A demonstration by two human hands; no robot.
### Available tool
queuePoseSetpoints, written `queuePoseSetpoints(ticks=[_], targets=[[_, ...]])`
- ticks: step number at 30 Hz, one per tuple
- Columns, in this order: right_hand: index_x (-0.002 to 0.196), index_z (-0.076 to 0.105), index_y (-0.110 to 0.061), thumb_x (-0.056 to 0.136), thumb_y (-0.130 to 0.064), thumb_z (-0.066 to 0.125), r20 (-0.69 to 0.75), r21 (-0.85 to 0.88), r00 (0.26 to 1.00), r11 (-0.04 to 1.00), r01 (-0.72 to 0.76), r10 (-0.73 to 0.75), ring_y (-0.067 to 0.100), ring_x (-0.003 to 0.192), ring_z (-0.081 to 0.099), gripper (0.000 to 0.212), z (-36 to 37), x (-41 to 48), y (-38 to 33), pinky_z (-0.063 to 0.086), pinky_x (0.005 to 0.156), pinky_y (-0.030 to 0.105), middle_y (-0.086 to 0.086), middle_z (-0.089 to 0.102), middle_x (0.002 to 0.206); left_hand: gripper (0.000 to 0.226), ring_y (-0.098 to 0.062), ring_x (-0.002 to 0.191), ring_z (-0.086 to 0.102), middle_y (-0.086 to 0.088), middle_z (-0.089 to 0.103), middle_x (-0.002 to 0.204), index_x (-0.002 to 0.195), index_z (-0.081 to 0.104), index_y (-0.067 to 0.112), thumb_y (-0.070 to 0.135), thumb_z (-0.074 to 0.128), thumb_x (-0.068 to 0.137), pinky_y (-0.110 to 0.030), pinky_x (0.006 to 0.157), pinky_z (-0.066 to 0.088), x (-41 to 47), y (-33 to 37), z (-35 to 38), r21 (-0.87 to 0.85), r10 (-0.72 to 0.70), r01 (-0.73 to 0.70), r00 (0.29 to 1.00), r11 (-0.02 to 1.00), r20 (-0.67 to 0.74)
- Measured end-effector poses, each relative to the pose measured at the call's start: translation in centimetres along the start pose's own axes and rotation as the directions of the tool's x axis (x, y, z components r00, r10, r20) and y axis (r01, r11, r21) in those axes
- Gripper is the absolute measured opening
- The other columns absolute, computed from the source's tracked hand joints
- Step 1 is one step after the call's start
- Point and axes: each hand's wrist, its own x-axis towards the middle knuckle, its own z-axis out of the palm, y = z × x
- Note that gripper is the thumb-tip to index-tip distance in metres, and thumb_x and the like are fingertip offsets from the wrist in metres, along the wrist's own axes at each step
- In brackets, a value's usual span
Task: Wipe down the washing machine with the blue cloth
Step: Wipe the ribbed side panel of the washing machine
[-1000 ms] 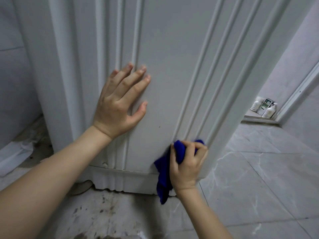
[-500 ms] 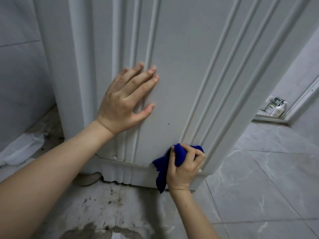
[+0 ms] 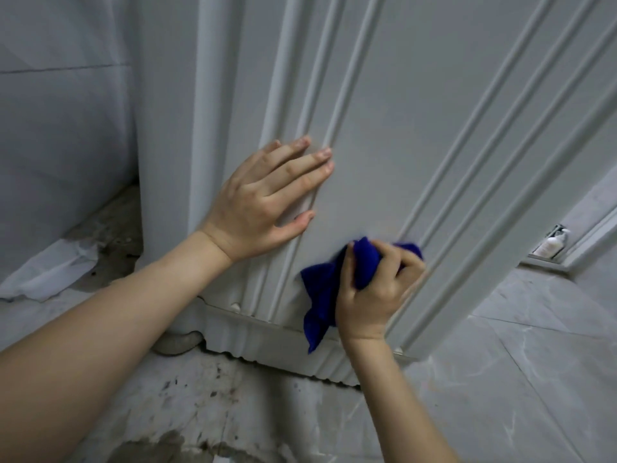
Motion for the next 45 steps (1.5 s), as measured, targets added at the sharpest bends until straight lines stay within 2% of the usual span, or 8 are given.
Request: queuePoseSetpoints(ticks=[6, 12, 16, 21, 25, 34, 39, 45], targets=[[0.104, 0.057, -0.018, 0.086, -0.028, 0.069, 0.172, -0.009, 0.979, 0.994, -0.112, 0.111, 0.023, 0.093, 0.046, 0.024, -1.0, -8.3, 0.6, 0.044, 0.084, 0.039, 0.008, 0.047, 0.105, 0.051, -0.031, 0.140, 0.045, -0.007, 0.051, 0.148, 0.141, 0.055, 0.009, 0.028, 0.063, 0.094, -0.047, 0.116, 0.036, -0.5, -0.1, -0.2, 0.006, 0.017, -0.018, 1.000, 1.000, 0.001], [0.096, 0.065, -0.005, 0.085, -0.019, 0.075, -0.062, 0.060, 0.997, 0.997, 0.038, -0.035, 0.031, 0.092, 0.049, 0.020, 0.5, 4.2, -3.9, 0.044, 0.088, 0.045, 0.020, 0.054, 0.098, 0.051, -0.030, 0.141, 0.042, -0.008, 0.049, 0.149, 0.142, 0.053, 0.007, 0.025, 0.064, 0.095, -0.046, 0.118, 0.033, -0.5, -0.5, -0.7, -0.020, 0.038, -0.037, 0.999, 0.999, 0.020], [0.092, 0.068, -0.002, 0.083, -0.017, 0.077, -0.174, 0.065, 0.983, 0.996, 0.067, -0.055, 0.028, 0.088, 0.048, 0.019, 2.5, 10.5, -6.6, 0.038, 0.089, 0.030, 0.020, 0.056, 0.095, 0.051, -0.031, 0.139, 0.044, -0.009, 0.050, 0.149, 0.142, 0.053, 0.007, 0.022, 0.064, 0.094, -0.050, 0.117, 0.034, -1.0, -1.6, -1.5, 0.016, -0.048, 0.048, 0.999, 0.999, -0.022], [0.105, 0.060, -0.015, 0.085, -0.020, 0.075, 0.119, 0.001, 0.973, 0.980, 0.197, -0.195, 0.028, 0.090, 0.049, 0.026, 1.3, -0.2, -2.2, 0.046, 0.083, 0.046, 0.013, 0.052, 0.101, 0.053, -0.028, 0.138, 0.044, -0.009, 0.051, 0.147, 0.142, 0.054, 0.010, 0.024, 0.065, 0.092, -0.054, 0.114, 0.035, -2.5, -2.8, -1.7, 0.038, -0.088, 0.090, 0.995, 0.995, -0.039], [0.105, 0.056, -0.023, 0.086, -0.029, 0.067, 0.306, -0.005, 0.943, 0.990, 0.137, -0.129, 0.030, 0.085, 0.050, 0.023, -0.8, -7.5, -0.3, 0.049, 0.072, 0.045, 0.002, 0.047, 0.106, 0.053, -0.028, 0.140, 0.043, -0.009, 0.051, 0.148, 0.142, 0.053, 0.010, 0.024, 0.065, 0.092, -0.053, 0.115, 0.034, -3.0, -2.9, -1.9, 0.024, -0.085, 0.086, 0.996, 0.996, -0.041], [0.096, 0.067, -0.002, 0.086, -0.021, 0.076, -0.180, 0.089, 0.975, 0.985, 0.145, -0.127, 0.029, 0.096, 0.049, 0.023, -0.6, 15.6, -5.9, 0.044, 0.092, 0.040, 0.023, 0.055, 0.097, 0.051, -0.029, 0.134, 0.049, -0.009, 0.054, 0.145, 0.140, 0.057, 0.011, 0.020, 0.065, 0.090, -0.050, 0.115, 0.036, -2.3, -2.9, -2.4, 0.022, -0.091, 0.091, 0.995, 0.996, -0.037], [0.088, 0.068, -0.003, 0.082, -0.015, 0.074, -0.158, 0.066, 0.944, 0.951, 0.302, -0.289, 0.029, 0.088, 0.050, 0.015, 2.5, 18.8, -10.0, 0.037, 0.084, 0.031, 0.018, 0.057, 0.095, 0.047, -0.032, 0.129, 0.049, -0.013, 0.058, 0.140, 0.136, 0.059, 0.007, 0.008, 0.060, 0.089, -0.048, 0.113, 0.038, -1.4, -3.6, -3.4, 0.058, -0.137, 0.144, 0.985, 0.988, -0.106], [0.087, 0.070, -0.005, 0.086, -0.014, 0.072, 0.035, -0.010, 0.921, 0.921, 0.389, -0.388, 0.036, 0.076, 0.057, 0.010, 3.7, 8.5, -7.1, 0.037, 0.080, 0.037, 0.016, 0.061, 0.088, 0.051, -0.035, 0.132, 0.047, -0.014, 0.055, 0.142, 0.140, 0.055, 0.007, 0.013, 0.060, 0.089, -0.056, 0.111, 0.036, -3.0, -5.4, -4.3, 0.081, -0.238, 0.246, 0.967, 0.966, -0.093]])
